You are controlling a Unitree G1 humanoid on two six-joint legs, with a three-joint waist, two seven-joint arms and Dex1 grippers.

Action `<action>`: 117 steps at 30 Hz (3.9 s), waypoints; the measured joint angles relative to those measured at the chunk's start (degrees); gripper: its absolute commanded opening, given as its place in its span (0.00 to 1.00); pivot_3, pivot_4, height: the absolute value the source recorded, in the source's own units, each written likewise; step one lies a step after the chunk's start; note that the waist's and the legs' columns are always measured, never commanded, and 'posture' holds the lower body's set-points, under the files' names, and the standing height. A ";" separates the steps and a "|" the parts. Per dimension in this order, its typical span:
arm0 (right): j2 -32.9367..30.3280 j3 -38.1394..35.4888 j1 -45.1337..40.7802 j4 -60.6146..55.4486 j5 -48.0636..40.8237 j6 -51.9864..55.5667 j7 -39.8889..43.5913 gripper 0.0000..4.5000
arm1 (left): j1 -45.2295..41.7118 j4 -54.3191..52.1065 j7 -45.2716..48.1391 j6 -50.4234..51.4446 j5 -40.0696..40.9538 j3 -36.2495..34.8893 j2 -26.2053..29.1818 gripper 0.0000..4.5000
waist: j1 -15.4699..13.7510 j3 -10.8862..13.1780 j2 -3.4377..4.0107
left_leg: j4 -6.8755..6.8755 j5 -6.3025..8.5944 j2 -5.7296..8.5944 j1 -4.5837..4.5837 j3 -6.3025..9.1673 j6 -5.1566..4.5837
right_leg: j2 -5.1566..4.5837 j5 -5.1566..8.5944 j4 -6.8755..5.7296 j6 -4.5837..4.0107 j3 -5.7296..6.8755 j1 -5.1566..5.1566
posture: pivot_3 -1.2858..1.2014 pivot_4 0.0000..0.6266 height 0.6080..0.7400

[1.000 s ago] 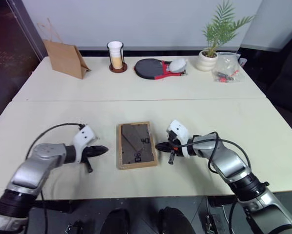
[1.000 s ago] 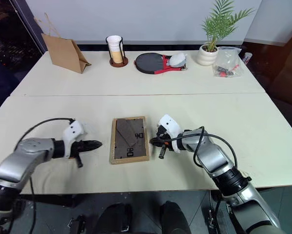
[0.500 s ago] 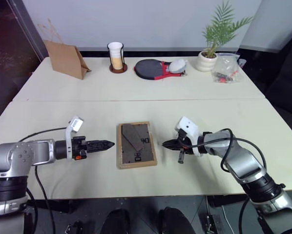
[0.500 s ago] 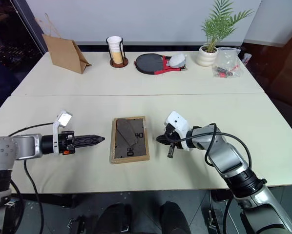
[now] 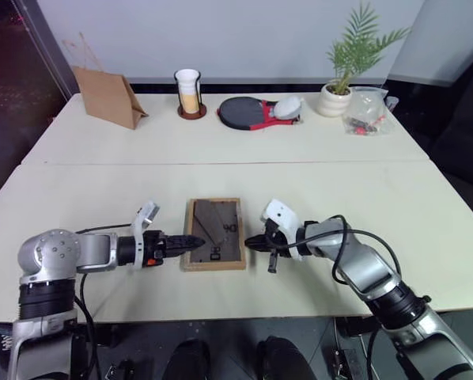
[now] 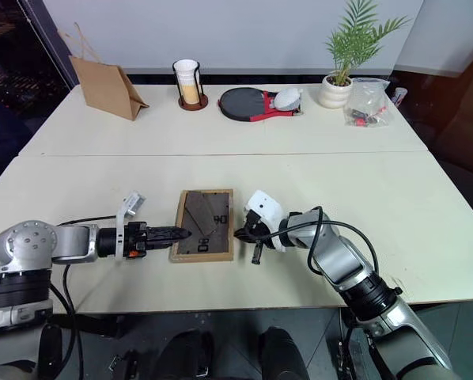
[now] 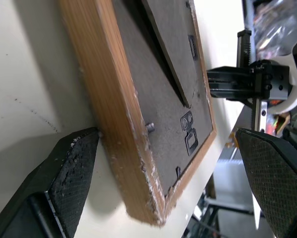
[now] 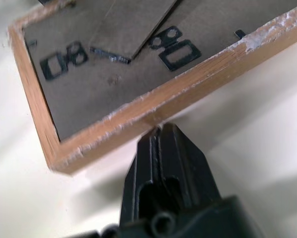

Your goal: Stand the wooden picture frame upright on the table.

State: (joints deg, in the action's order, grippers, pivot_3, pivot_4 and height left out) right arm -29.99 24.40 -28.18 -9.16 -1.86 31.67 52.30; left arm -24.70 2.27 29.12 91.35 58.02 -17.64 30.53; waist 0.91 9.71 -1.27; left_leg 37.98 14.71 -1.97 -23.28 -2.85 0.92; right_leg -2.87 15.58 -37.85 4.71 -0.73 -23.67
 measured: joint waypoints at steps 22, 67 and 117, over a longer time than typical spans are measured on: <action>-9.68 -12.20 -5.87 -8.77 -4.39 7.78 3.08 0.00 | 0.79 3.63 1.76 0.69 4.08 -9.81 -7.15 0.23 | -0.21 0.00 -0.05 | 0.00 0.00 0.04 -0.12 0.08 0.00 | -0.20 0.00 0.09 -0.01 0.08 -0.04 | 0.52 0.24 1.00; 1.74 -20.49 -21.50 -7.01 -32.53 31.32 -2.21 0.99 | 1.61 -1.60 -17.61 -7.70 25.51 -8.17 -9.91 0.23 | 0.03 0.01 -0.04 | -0.84 0.01 0.18 -0.23 -0.02 0.01 | -0.74 -0.01 0.70 -0.03 0.19 -0.30 | 0.52 0.24 1.00; -2.95 5.08 -27.96 51.82 41.88 -93.28 -45.19 0.24 | 18.70 -17.84 -7.72 -29.30 33.06 2.60 19.13 0.99 | 0.98 0.11 -0.13 | -0.79 -0.31 0.12 -0.16 -0.20 0.50 | -0.10 0.00 0.67 -0.02 -0.10 -0.26 | 0.52 0.24 1.00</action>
State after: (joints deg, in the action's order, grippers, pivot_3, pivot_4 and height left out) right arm -32.94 29.49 -56.14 42.65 40.02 -61.61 7.11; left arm -6.00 -15.57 21.40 62.05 91.08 -15.04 49.65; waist 1.90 9.81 -1.40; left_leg 37.19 14.40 -1.85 -23.44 -3.05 1.43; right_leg -2.97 15.58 -37.18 4.69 -0.83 -23.93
